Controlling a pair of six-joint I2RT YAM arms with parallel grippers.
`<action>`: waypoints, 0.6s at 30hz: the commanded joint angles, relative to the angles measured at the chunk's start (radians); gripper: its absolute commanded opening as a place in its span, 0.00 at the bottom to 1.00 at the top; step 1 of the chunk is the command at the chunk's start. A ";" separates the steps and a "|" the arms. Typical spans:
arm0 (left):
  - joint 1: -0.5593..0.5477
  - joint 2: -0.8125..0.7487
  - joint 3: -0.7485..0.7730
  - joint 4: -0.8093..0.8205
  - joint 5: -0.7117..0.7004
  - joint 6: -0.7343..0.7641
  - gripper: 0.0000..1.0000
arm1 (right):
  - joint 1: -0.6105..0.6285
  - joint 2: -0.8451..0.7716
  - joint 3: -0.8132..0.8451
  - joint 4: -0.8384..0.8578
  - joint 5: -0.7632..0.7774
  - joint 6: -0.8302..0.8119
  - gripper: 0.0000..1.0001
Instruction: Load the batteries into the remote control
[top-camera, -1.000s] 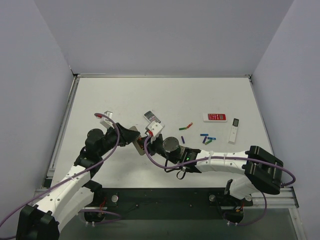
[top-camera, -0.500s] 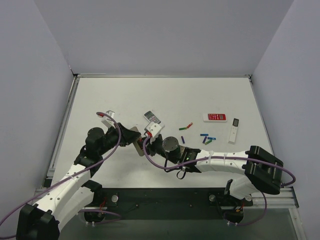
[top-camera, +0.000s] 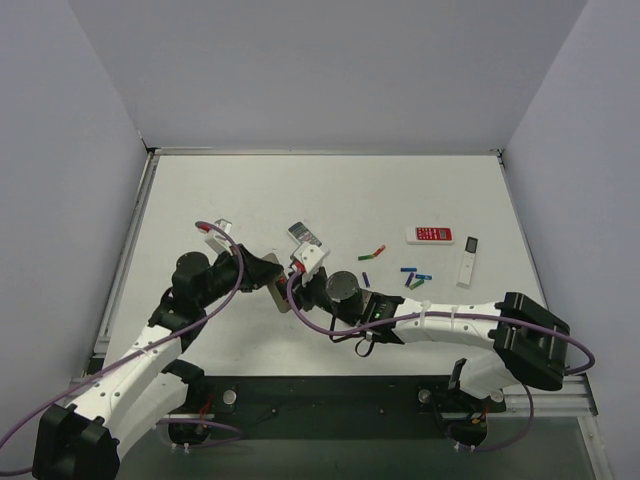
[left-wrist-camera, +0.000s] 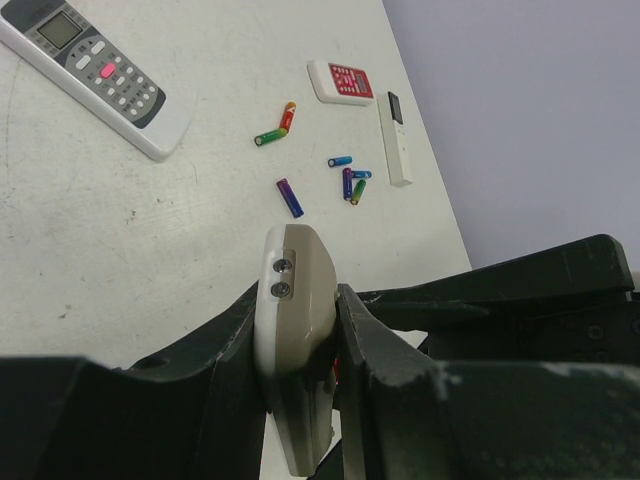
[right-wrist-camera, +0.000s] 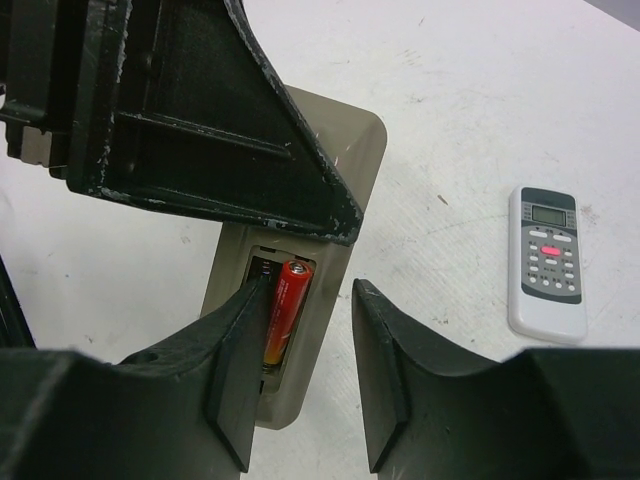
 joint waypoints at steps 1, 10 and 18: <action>-0.003 -0.001 0.076 0.065 0.061 -0.010 0.00 | -0.023 -0.037 0.013 -0.058 0.046 -0.018 0.35; -0.003 0.001 0.079 0.045 0.066 -0.006 0.00 | -0.023 -0.081 0.005 -0.072 0.041 -0.012 0.42; -0.003 0.004 0.083 0.033 0.070 -0.004 0.00 | -0.023 -0.109 0.008 -0.086 0.020 -0.006 0.50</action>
